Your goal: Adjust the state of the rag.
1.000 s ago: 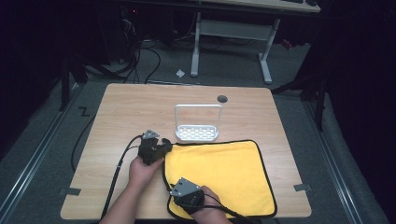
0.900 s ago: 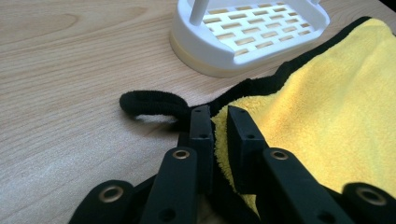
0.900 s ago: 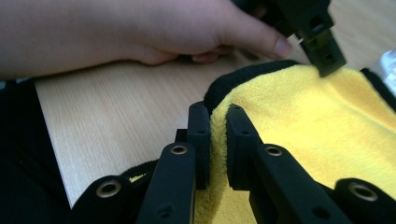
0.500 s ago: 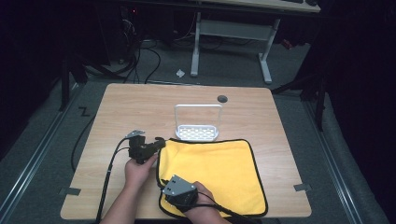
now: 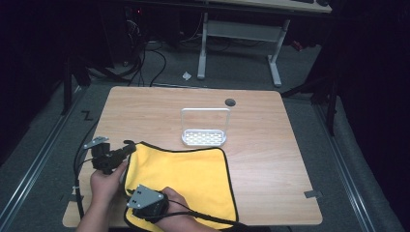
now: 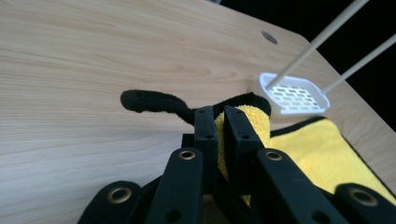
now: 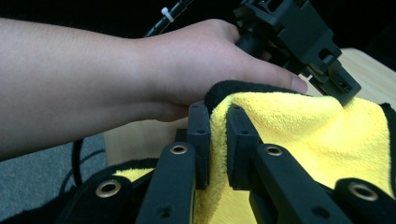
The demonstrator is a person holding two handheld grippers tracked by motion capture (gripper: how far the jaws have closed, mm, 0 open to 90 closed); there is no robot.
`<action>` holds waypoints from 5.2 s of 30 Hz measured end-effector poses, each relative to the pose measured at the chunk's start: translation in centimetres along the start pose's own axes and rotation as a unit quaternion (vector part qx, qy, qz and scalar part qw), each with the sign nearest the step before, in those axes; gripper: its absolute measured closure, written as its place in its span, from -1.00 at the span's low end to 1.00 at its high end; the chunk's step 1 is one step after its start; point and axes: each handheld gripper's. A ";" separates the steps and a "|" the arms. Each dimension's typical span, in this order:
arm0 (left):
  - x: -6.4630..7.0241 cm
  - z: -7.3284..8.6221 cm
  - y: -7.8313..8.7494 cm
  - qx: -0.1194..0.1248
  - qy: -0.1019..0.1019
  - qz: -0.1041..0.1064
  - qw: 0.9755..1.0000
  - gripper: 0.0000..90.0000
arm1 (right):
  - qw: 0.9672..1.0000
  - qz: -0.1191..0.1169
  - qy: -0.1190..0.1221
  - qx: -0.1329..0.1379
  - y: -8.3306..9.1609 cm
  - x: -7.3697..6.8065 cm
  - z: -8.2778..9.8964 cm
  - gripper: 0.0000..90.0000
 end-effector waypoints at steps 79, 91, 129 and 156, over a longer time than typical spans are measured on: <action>15.9 4.1 -12.2 -0.069 -0.132 0.072 0.986 0.13 | 0.974 0.155 -0.154 -0.054 18.1 10.3 13.9 0.46; 12.9 6.1 -7.5 -0.071 -0.158 0.053 0.983 0.26 | 0.973 0.153 -0.154 -0.072 17.1 10.6 14.4 0.47; 11.0 5.4 -9.7 -0.118 -0.113 0.034 0.986 -0.06 | 0.961 0.147 -0.178 -0.151 15.0 14.2 16.7 0.91; 11.2 6.6 -11.2 -0.120 -0.126 0.037 0.984 0.68 | 0.946 0.205 -0.216 -0.126 11.3 19.7 15.2 -0.14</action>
Point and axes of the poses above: each handheld gripper's, and its own axes: y roughly backward along the jaws, z roughly out of its underside, x roughly to its right, and after that the axes turned 4 degrees about x, right-handed
